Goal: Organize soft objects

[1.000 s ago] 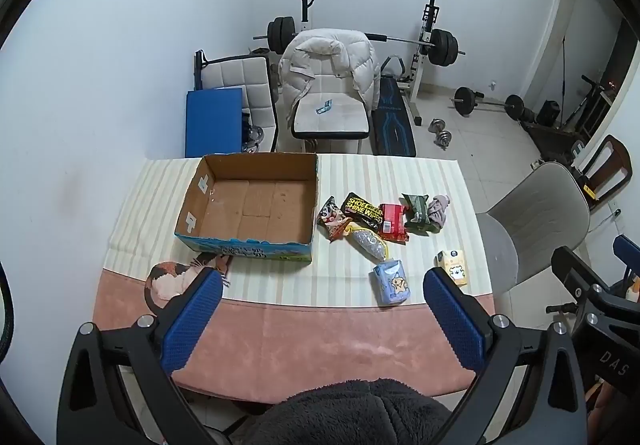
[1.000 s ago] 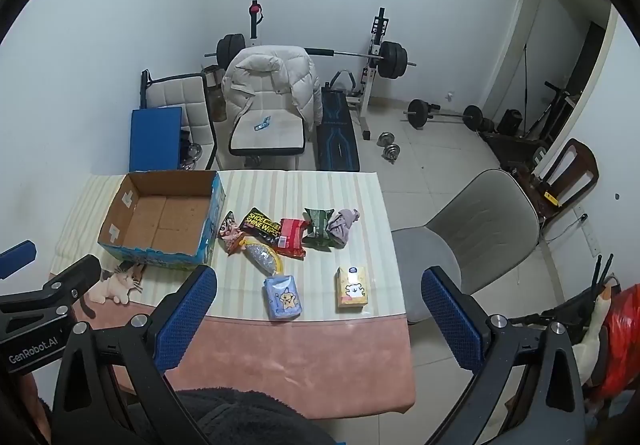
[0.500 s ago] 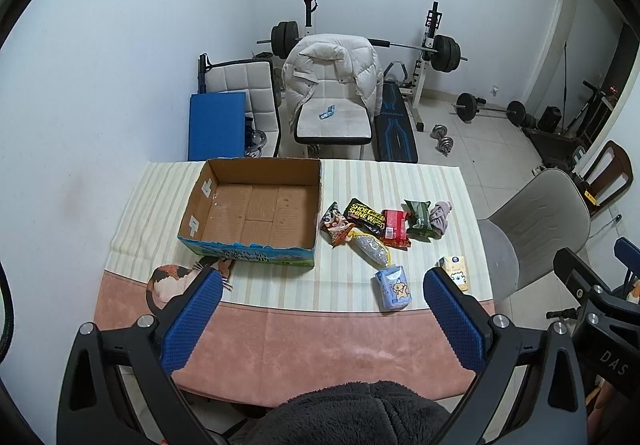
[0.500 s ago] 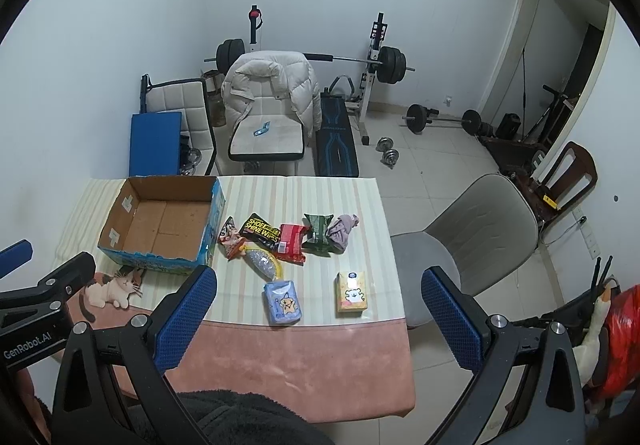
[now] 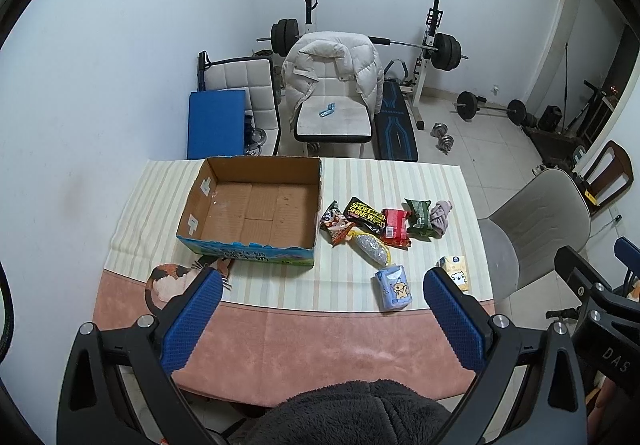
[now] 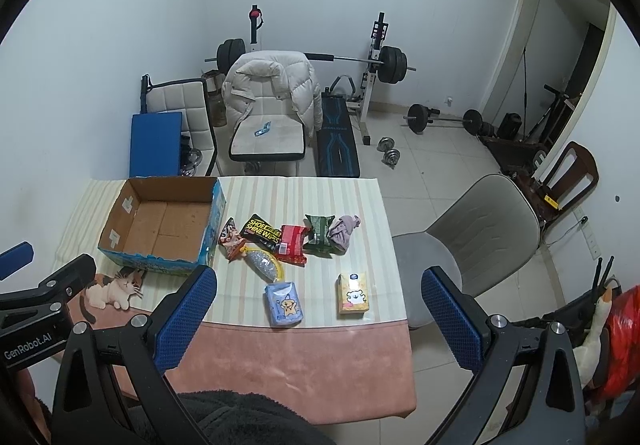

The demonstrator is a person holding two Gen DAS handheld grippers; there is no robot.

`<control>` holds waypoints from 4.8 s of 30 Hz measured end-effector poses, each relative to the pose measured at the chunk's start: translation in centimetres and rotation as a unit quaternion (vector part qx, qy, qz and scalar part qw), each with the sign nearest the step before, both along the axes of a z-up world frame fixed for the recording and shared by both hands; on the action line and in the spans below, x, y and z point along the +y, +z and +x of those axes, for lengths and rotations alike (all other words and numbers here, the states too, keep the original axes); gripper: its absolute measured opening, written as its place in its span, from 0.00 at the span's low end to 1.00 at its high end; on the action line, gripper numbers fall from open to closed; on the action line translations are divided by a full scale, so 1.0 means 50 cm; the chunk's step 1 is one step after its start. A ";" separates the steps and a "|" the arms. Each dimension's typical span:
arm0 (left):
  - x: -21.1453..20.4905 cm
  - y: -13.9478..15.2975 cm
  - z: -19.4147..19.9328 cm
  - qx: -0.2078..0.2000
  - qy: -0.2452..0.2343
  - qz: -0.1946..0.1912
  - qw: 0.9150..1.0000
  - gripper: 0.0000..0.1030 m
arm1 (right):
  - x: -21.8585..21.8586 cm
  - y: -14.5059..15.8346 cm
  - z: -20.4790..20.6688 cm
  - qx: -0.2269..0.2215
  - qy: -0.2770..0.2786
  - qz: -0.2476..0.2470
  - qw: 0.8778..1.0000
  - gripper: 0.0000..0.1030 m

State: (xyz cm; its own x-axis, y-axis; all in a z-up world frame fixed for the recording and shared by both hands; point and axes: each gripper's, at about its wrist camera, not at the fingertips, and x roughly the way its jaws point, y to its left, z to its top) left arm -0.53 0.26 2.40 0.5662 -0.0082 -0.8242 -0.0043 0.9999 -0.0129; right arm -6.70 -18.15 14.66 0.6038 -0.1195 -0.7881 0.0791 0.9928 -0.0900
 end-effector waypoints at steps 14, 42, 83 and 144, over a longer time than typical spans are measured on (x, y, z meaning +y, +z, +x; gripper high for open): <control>-0.081 -0.245 0.186 0.122 -0.010 -0.004 0.992 1.00 | -0.110 -0.185 0.134 0.084 -0.045 0.037 0.995 1.00; -0.331 -0.882 0.339 0.428 -0.040 -0.058 0.901 0.56 | -0.353 -1.008 0.369 0.363 -0.093 0.125 0.919 0.94; 0.445 -0.564 0.643 0.327 -0.031 -0.171 0.929 0.43 | 0.505 -0.710 0.631 0.229 0.081 0.200 0.949 0.64; 0.359 -0.278 0.364 0.158 -0.025 0.005 0.987 0.98 | 0.411 -0.599 0.430 0.199 0.043 0.166 0.965 1.00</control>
